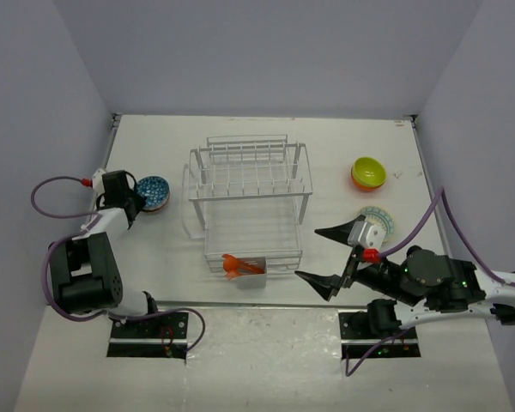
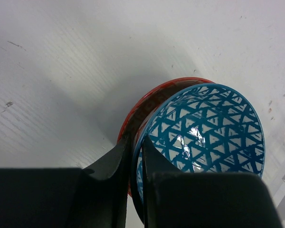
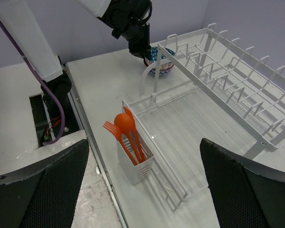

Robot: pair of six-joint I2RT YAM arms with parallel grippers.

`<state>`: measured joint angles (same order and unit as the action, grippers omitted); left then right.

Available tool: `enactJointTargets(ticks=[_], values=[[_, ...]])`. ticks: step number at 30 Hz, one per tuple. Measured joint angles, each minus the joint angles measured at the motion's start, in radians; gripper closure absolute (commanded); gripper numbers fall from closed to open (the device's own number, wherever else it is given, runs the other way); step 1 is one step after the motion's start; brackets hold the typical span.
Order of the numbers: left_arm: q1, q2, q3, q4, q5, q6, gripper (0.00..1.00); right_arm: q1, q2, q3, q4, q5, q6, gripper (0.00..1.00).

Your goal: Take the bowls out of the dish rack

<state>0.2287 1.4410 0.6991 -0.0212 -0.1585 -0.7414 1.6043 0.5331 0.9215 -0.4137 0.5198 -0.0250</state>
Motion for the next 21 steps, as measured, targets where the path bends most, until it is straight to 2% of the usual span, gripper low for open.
enactJointTargets(ticks=[3,8,11,15,21], values=[[0.000,0.003,0.004,-0.001,0.000,-0.003,0.86,0.000,-0.006,-0.007,-0.001,0.000,0.008,0.01],[0.000,0.002,0.010,-0.003,-0.001,-0.007,0.70,0.000,-0.011,-0.014,-0.005,0.000,0.025,0.01],[0.000,-0.011,0.014,-0.007,0.002,-0.007,0.65,0.000,-0.012,-0.014,-0.006,0.000,0.027,0.01],[0.000,-0.039,0.030,-0.032,-0.003,-0.007,0.62,0.000,-0.012,-0.014,-0.006,0.000,0.033,0.01],[0.000,-0.063,0.060,-0.061,-0.006,-0.005,0.68,0.000,-0.013,-0.014,-0.006,0.000,0.034,0.01]])
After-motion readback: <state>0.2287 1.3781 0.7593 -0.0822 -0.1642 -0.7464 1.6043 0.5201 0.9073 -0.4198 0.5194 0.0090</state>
